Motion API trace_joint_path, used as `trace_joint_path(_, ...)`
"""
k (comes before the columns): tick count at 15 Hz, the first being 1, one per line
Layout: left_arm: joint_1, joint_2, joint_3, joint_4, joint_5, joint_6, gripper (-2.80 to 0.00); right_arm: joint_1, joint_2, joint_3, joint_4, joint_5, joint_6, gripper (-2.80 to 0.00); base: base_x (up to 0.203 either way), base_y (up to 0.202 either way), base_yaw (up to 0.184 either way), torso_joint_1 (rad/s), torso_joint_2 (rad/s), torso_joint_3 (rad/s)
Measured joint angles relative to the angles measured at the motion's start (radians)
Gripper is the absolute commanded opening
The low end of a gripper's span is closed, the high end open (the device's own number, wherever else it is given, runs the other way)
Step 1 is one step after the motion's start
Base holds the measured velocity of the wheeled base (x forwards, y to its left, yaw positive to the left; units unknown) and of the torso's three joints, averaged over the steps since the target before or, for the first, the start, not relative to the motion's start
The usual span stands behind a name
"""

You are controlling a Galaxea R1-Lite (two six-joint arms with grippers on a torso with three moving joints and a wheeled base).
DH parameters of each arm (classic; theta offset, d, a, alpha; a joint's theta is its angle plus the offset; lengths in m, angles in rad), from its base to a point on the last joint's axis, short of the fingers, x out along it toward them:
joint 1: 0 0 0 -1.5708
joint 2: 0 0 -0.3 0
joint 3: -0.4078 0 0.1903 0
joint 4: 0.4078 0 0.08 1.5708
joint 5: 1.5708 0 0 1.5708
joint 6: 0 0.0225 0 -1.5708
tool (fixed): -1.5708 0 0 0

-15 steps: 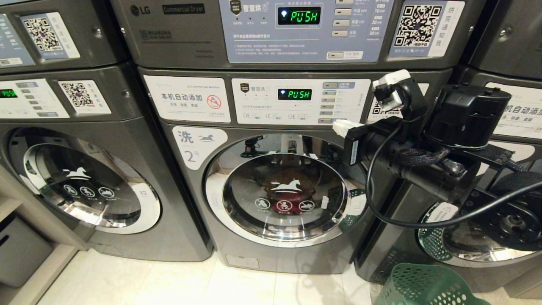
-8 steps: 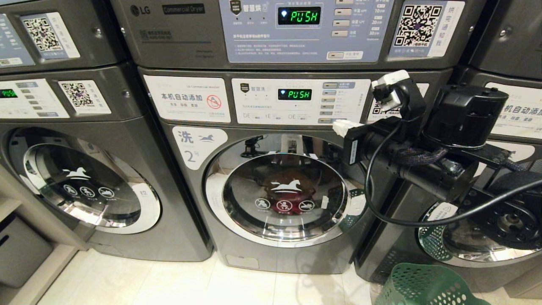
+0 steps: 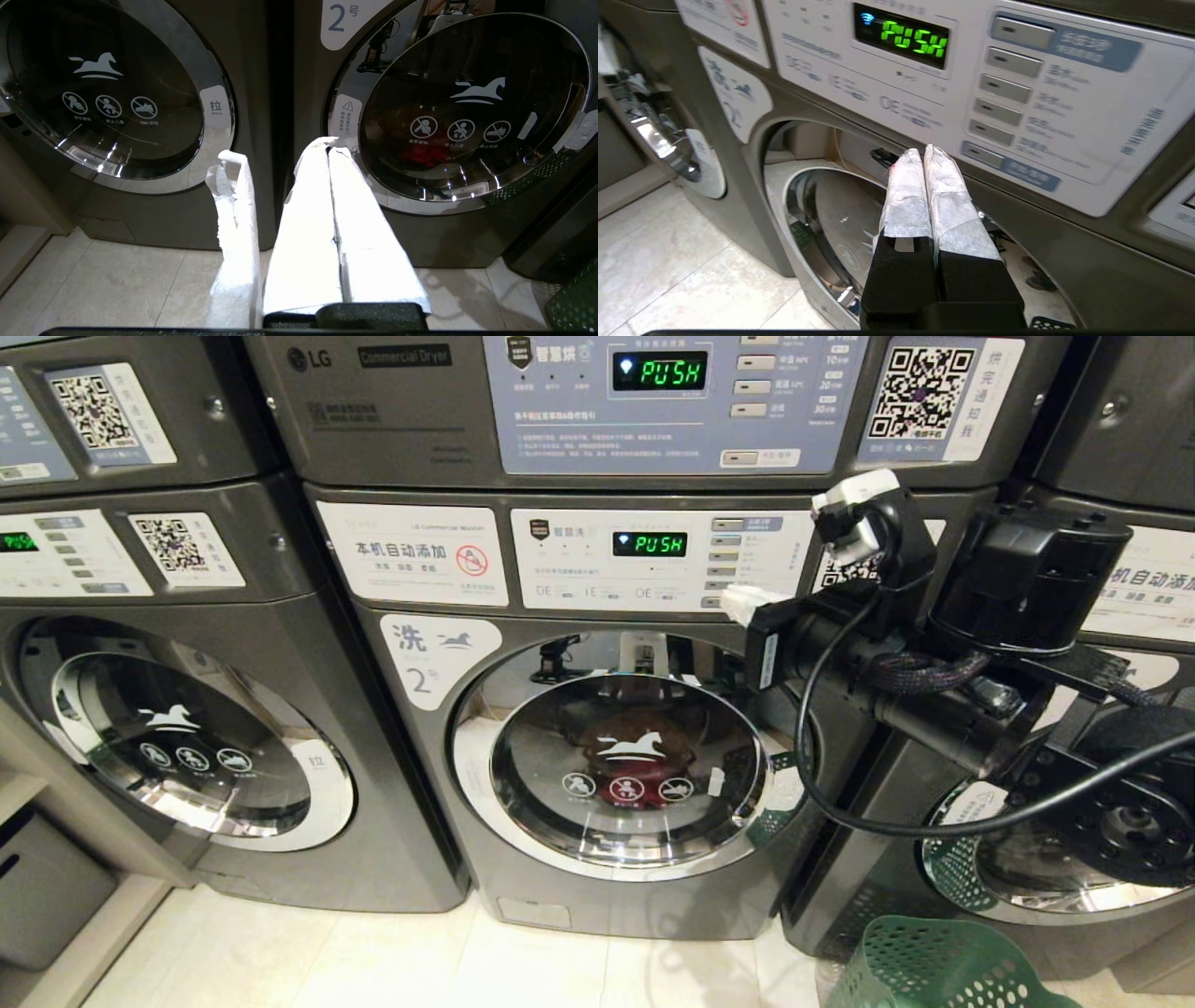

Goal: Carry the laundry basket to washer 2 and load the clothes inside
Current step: Press the washing machine switch

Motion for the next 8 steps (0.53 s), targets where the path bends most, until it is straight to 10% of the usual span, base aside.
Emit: trace_joint_path(8,0.000,0.000,0.000,0.001,-0.004,0.018,-2.80,0.028,-0.016,0.036,0.001,0.005,0.017,-2.80,0.000,0.000,0.000,0.000,0.00,0.000)
